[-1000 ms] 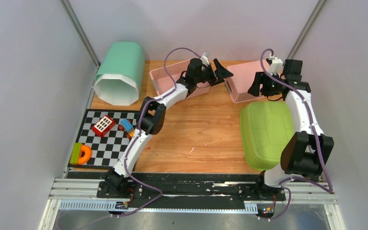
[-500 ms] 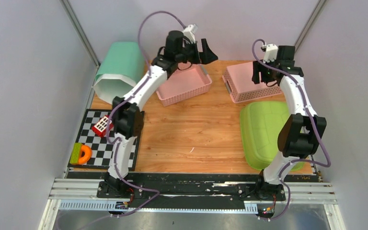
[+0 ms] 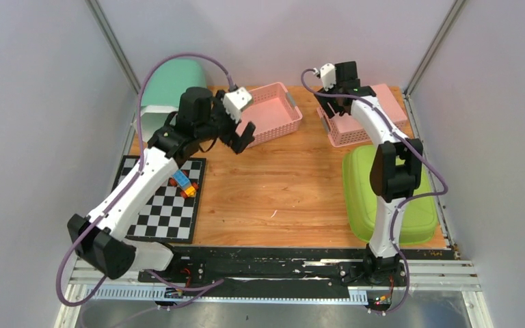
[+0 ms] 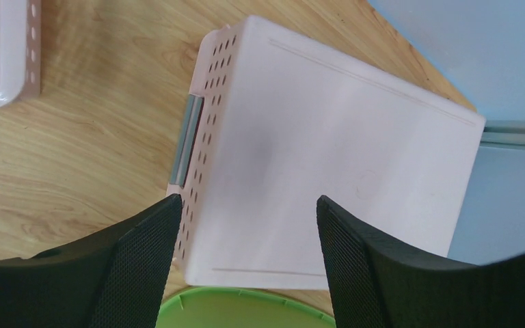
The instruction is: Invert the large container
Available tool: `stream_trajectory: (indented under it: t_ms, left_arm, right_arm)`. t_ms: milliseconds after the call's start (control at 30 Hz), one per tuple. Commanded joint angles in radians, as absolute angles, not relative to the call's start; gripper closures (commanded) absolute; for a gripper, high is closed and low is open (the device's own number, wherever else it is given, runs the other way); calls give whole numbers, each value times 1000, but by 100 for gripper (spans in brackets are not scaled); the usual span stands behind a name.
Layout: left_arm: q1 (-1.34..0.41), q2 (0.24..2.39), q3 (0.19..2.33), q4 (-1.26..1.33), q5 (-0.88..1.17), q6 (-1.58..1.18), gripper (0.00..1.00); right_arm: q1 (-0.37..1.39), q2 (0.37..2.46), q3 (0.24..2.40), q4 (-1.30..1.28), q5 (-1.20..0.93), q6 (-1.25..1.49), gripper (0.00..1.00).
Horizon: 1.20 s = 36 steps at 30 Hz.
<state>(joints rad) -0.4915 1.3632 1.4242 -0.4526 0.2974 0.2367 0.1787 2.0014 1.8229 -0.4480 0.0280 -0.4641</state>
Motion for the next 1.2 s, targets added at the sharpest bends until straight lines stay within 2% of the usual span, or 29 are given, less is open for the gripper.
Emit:
stream_trajectory:
  t_ms: [0,167,333,733,1067,1167]
  left_arm:
    - [-476,1211,1248,-562,245,396,0]
    - [-465,1049,1091,-544,200,419,0]
    - [-463,979,1004,-495,189,425,0]
    - [-462,996,984,-469,142,425,0]
    - [-462,1017,976,-458,107,434,0]
    - [-462,1031,977,-456,88,435,0]
  right_arm:
    - [227,2092,1899,-460,147,-510,25]
    - [254,2189,1968,-480,240,-506,25]
    - [256,2250,2025,-489,315,-471,25]
    - [262,2456,2278,-487,438,-363,26]
    - [267,2543,2316,-241,550,-408,23]
    - [267,2548,2336,-183,500,-452,22]
